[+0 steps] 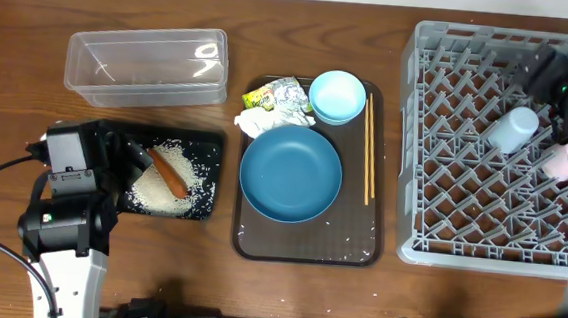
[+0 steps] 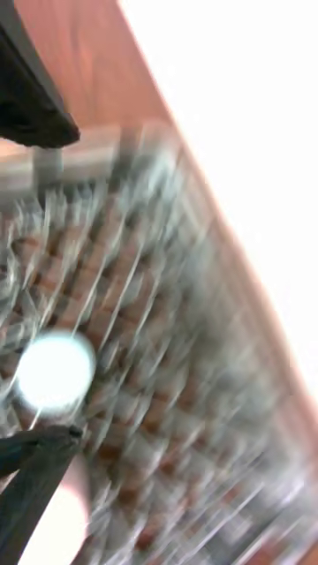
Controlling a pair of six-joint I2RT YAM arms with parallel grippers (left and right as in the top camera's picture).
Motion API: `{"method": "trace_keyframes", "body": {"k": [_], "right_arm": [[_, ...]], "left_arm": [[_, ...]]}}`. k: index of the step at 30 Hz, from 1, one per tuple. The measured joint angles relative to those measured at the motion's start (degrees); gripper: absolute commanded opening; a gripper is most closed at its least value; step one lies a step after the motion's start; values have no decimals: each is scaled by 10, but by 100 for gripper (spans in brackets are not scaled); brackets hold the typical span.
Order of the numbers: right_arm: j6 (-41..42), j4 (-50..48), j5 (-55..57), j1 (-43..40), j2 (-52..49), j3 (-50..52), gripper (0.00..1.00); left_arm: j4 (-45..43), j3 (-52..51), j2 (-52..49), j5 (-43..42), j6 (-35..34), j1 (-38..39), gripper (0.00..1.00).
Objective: Sort waste into correct bins and load items into the dishwasher rack
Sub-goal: 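Move the right gripper to the blue plate rim and grasp it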
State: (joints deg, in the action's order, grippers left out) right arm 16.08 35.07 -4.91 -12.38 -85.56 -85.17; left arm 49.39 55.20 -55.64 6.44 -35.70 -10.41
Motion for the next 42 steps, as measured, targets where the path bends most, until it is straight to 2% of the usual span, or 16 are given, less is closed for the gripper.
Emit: {"method": "trace_keyframes", "body": {"k": [4,9,15,19,22,30,34,38,39,41,42], "right_arm": [[9,-35,-104,82,69,-2,99],[14,-22,-174,216,74,-3,99],[20,56,-117,353,22,-3,96],[53,106,-40,409,-31,-3,83],[71,117,-14,428,-84,-3,73],[93,157,8,439,-208,-2,71],[100,183,10,431,-244,-2,60],[91,191,3,431,-267,-2,57],[89,191,-2,431,-274,-2,54],[82,193,-7,431,-287,-2,41],[80,194,-9,431,-295,-2,38]], "left_arm": [[0,0,0,0,0,0,99],[0,0,0,0,0,0,99],[0,0,0,0,0,0,99],[0,0,0,0,0,0,99],[0,0,0,0,0,0,99],[0,0,0,0,0,0,99],[0,0,0,0,0,0,99],[0,0,0,0,0,0,99],[0,0,0,0,0,0,99],[0,0,0,0,0,0,99],[0,0,0,0,0,0,99]]}}
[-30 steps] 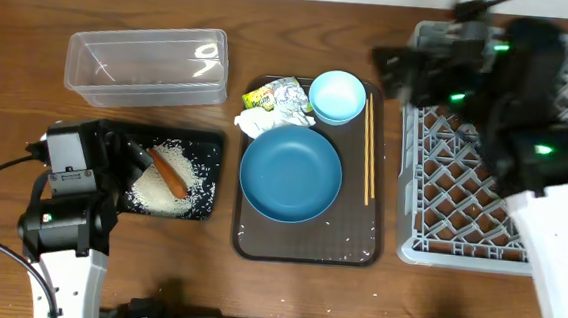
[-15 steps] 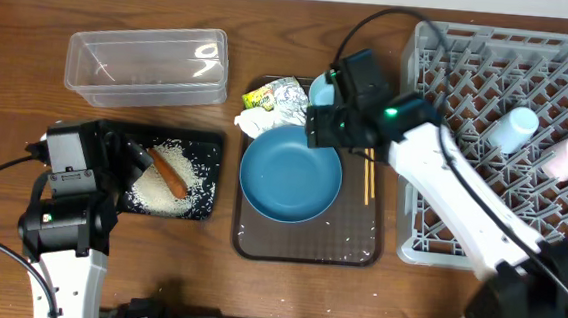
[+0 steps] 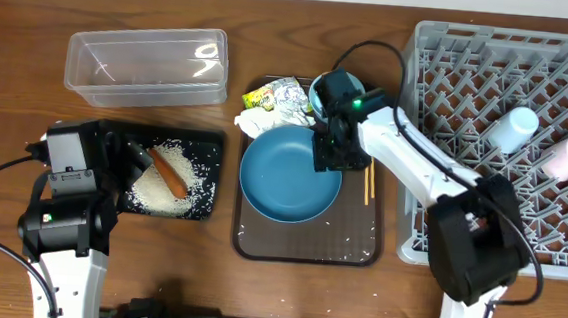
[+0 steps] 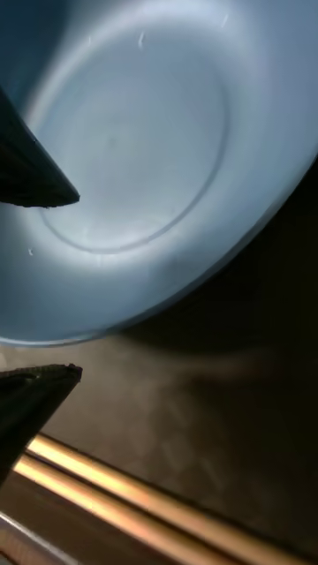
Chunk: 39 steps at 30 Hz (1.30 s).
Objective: Sort waste into correct bins and load items into the dishwasher rack
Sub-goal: 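Move the right gripper to the blue plate rim and grasp it, then lift the blue plate and carry it to the rack's back right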
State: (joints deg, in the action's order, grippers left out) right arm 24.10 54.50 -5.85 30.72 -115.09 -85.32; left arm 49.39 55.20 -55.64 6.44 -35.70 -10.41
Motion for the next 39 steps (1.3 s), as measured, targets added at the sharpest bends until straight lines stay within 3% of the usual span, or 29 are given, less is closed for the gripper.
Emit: {"method": "trace_keyframes", "body": {"k": [5,10,18,26,31,39], "right_arm": [[-3,1,-4,4,-26,0,30],[-6,3,-8,3,-27,0,1],[-18,23,-12,-37,22,1,1],[-45,16,12,-160,231,2,1],[-52,-45,91,-271,338,2,1],[-64,-143,267,-378,344,1,1]], "left_arm": [[0,0,0,0,0,0,99],[0,0,0,0,0,0,99],[0,0,0,0,0,0,99],[0,0,0,0,0,0,99],[0,0,0,0,0,0,99],[0,0,0,0,0,0,99]]}}
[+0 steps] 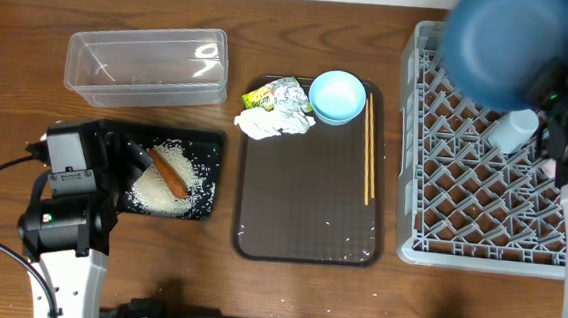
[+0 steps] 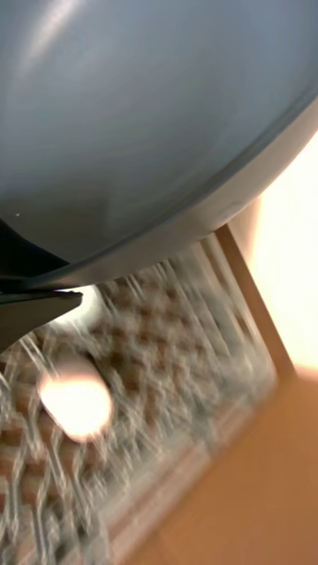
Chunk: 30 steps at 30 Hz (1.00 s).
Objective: Sort waste into correct bins and load items into the dishwasher rack
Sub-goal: 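Lift the blue plate and carry it to the rack's back right, then lower the blue plate edge-down into the rack slots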
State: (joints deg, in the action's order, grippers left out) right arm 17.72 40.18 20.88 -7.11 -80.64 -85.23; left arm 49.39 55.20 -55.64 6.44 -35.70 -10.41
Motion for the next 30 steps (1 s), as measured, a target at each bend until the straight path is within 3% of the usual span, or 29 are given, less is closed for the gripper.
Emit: {"method": "trace_keyframes", "body": {"k": [4,15,30], "right_arm": [[-41,-89,109,-29,-47,0,2],[-301,-324,283,-56,-224,1,3],[-481,-510,358,-80,-296,2,4]], "left_arm": [[0,0,0,0,0,0,99],[0,0,0,0,0,0,99],[0,0,0,0,0,0,99]]}}
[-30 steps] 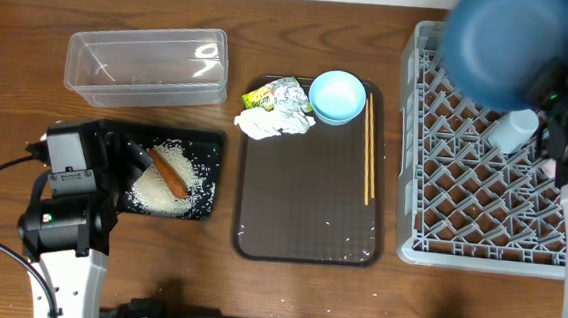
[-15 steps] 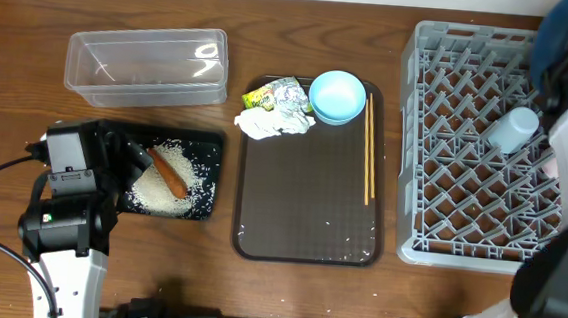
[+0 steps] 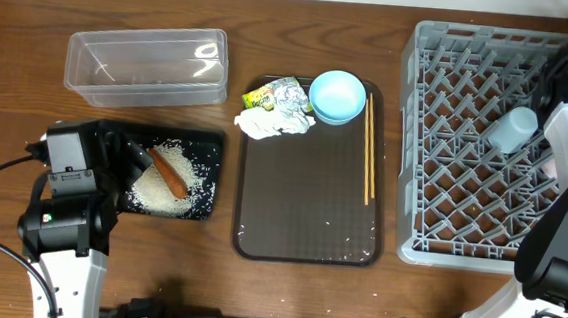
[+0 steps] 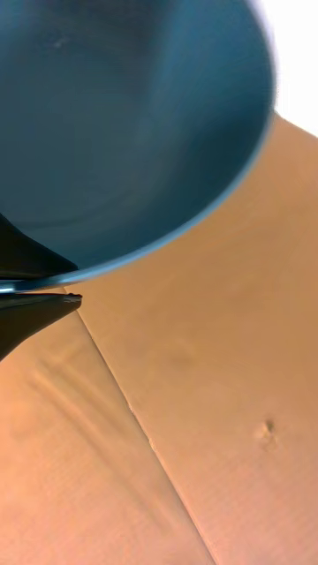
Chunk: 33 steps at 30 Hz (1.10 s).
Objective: Sort waste into correct bins and load items into the dishwasher rack
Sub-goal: 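Lower the blue plate edge-down into the rack slots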
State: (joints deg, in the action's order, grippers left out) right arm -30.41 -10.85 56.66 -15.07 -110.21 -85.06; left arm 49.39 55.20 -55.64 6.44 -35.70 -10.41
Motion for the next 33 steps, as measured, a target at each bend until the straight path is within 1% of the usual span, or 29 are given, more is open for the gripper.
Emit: {"method": "trace_keyframes", "body": {"k": [3,7,11,13,20,26,30,33], "right_arm": [[-39,-40,15,-7,0,0,3],[-60,-15,18,-10,0,0,1],[-54,55,-12,-10,0,0,1],[-45,70,-30,-10,0,-1,1],[-25,71,-61,-12,0,-4,1],[-27,37,-82,-12,0,-4,1],[-72,9,-108,-12,0,-4,1],[-134,5,-134,-12,0,-4,1]], "left_arm": [[0,0,0,0,0,0,99],[0,0,0,0,0,0,99],[0,0,0,0,0,0,99],[0,0,0,0,0,0,99],[0,0,0,0,0,0,99],[0,0,0,0,0,0,99],[0,0,0,0,0,0,99],[0,0,0,0,0,0,99]]}}
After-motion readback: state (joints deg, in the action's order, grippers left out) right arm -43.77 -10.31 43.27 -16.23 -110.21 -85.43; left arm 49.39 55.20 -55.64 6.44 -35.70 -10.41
